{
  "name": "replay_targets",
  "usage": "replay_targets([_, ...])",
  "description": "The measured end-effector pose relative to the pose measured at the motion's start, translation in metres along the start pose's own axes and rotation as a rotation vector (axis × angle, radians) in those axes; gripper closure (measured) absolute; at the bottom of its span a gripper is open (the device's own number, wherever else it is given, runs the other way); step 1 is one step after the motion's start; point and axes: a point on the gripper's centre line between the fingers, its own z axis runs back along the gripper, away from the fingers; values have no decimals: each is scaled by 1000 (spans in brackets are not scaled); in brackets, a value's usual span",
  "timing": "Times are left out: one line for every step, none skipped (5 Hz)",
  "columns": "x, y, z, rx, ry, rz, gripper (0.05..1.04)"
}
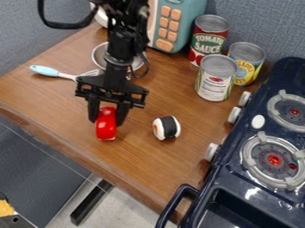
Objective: Move the red object in to the tumbler
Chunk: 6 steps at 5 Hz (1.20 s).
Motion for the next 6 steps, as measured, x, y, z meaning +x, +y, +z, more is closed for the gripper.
replay_targets([0, 8, 13, -36, -32, -37, 538])
replay_targets([2, 23, 30, -46, -57, -140, 538])
replay_targets([15, 32, 52, -26, -124, -244, 538])
replay_targets([49, 31, 72, -2, -194, -326, 538])
replay_targets([84, 20, 84, -7, -196, -379, 538])
replay_targets([100, 12, 84, -18, -174, -412, 538])
